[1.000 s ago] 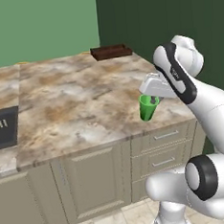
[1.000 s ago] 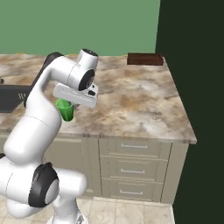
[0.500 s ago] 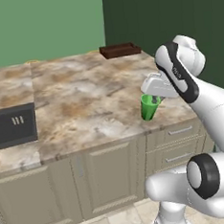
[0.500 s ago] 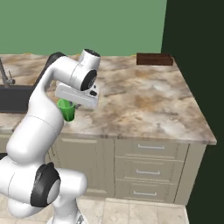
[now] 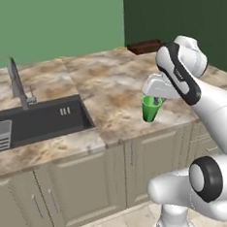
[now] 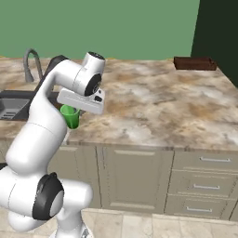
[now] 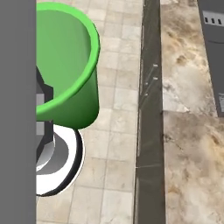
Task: There is a tray on the dining counter. Grab the cup, mug, and pitcher and place them on the tray. The pitcher may be placed next to the tray if it cannot fit the tray.
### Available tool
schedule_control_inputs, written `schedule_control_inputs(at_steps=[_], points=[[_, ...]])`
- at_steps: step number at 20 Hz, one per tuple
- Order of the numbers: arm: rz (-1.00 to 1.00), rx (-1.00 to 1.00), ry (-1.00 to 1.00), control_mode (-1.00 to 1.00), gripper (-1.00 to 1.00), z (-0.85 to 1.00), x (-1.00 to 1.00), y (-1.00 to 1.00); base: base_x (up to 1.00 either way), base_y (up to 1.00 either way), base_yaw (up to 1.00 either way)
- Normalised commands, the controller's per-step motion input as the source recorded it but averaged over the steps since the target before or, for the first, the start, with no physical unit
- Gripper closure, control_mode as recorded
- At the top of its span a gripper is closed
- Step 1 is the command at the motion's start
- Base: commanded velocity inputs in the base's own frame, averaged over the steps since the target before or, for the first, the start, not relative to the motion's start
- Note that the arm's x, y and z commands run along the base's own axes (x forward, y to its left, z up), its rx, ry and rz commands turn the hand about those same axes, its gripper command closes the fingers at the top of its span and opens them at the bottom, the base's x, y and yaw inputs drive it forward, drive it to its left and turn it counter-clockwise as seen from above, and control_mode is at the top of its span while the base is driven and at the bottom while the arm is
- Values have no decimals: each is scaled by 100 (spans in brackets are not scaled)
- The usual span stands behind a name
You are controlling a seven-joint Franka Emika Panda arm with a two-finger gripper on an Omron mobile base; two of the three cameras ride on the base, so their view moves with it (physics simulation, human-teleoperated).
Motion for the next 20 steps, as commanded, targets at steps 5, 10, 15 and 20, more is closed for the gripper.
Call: schedule_control_inputs(at_steps=[5,10,15,20], points=[[0,0,0,100,100,0,0,0,0,100,4],[0,0,0,100,100,0,0,0,1,100,1],[0,0,0,100,100,0,0,0,1,100,0],[0,0,0,100,100,0,0,0,2,100,0]])
